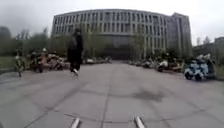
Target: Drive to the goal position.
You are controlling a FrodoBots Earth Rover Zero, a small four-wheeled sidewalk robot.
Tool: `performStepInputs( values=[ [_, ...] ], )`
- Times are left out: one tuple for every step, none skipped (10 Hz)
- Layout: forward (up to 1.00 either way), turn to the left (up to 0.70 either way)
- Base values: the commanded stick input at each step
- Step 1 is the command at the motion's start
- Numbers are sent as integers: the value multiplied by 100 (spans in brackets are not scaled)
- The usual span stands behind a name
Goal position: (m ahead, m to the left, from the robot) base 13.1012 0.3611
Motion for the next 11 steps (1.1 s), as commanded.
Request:
performStepInputs(
  values=[
    [100, -34],
    [100, -34],
    [100, -34],
    [100, -34],
    [100, -34],
    [100, -34],
    [100, -34],
    [100, -34],
    [100, -34],
    [100, -26],
    [100, 6]
  ],
)
